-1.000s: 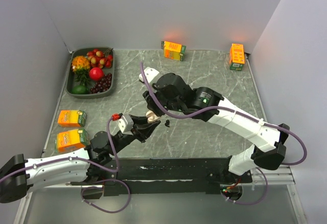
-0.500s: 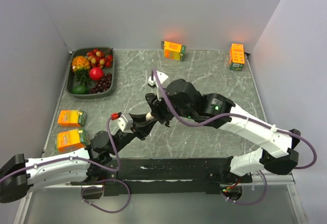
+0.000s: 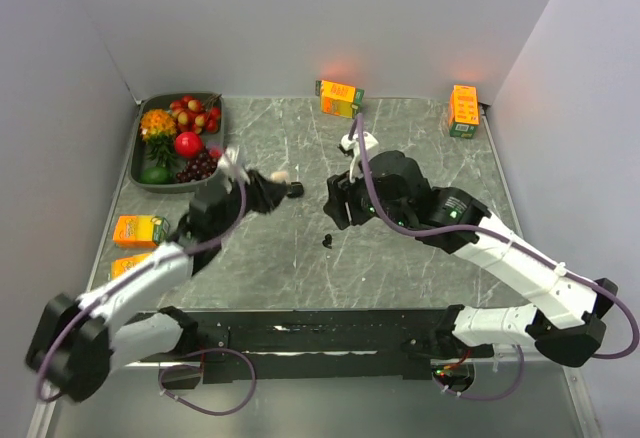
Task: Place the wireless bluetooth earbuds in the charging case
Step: Close the charging case, then place the charging case at the center of the board.
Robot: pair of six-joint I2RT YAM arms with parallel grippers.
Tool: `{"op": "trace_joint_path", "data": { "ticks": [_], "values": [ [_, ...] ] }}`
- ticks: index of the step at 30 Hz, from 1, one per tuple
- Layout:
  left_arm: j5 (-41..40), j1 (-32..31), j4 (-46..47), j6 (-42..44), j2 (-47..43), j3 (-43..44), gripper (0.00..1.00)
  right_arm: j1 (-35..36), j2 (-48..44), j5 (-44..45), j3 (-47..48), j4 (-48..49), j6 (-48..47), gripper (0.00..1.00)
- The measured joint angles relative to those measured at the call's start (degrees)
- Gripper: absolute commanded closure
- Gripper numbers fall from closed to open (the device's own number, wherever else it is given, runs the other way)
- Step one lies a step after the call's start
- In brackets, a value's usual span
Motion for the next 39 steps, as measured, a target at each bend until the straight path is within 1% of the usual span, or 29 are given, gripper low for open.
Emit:
{"op": "trace_joint_path", "data": {
  "ticks": [2,4,6,9,13,15,21,26,29,32,33,38,39],
  "values": [
    [5.0,5.6,-4.9,-3.0,7.2,6.9,0.99,-0.3,0.1,-0.6,-2.0,0.5,0.2,0.36],
    [11.6,11.0,-7.1,-5.6,14.3,11.6,0.99,-0.6,0.1,-0.9,-3.2,0.7,0.2,0.36],
    [16.9,15.5,-7.6,-8.1,20.9,13.7,0.99,-0.9,0.0,-0.9,-4.1,1.2,0.2,0.36],
    [21.7,19.7,-10.0,-10.8,29.9,16.0,0.99,-1.5,0.0,-0.9,-5.0,2.3,0.2,0.36],
    [24.9,20.3,-12.8,-12.1,41.0,22.3,0.99,-2.7,-0.2,-1.3,-6.0,3.4,0.2,0.36],
    [25.7,20.2,-13.5,-12.3,44.8,25.2,0.99,-3.2,-0.3,-1.6,-6.1,3.6,0.2,0.36],
    [25.3,20.2,-17.2,-12.2,52.0,33.5,0.99,-3.7,-0.3,-2.5,-6.4,4.5,0.4,0.36],
    [23.6,20.3,-21.6,-10.4,58.2,42.2,0.98,-3.8,-0.3,-2.8,-6.5,4.8,0.4,0.36],
    [22.1,20.3,-25.1,-8.7,61.5,46.2,0.95,-3.8,-0.2,-2.7,-6.5,4.7,0.4,0.36],
    [21.2,20.3,-28.0,-7.6,63.4,48.2,0.90,-3.9,0.0,-2.6,-6.5,4.7,0.4,0.36],
    [20.8,20.3,-28.7,-7.3,63.5,48.8,0.86,-3.9,0.1,-2.6,-6.5,4.7,0.4,0.36],
    [19.3,20.3,-31.2,-5.8,63.5,49.9,0.77,-4.1,0.3,-2.4,-6.5,4.7,0.4,0.36],
    [19.2,20.3,-31.3,-5.6,63.5,50.0,0.70,-4.2,0.3,-2.4,-6.5,4.7,0.4,0.36]
  ]
}}
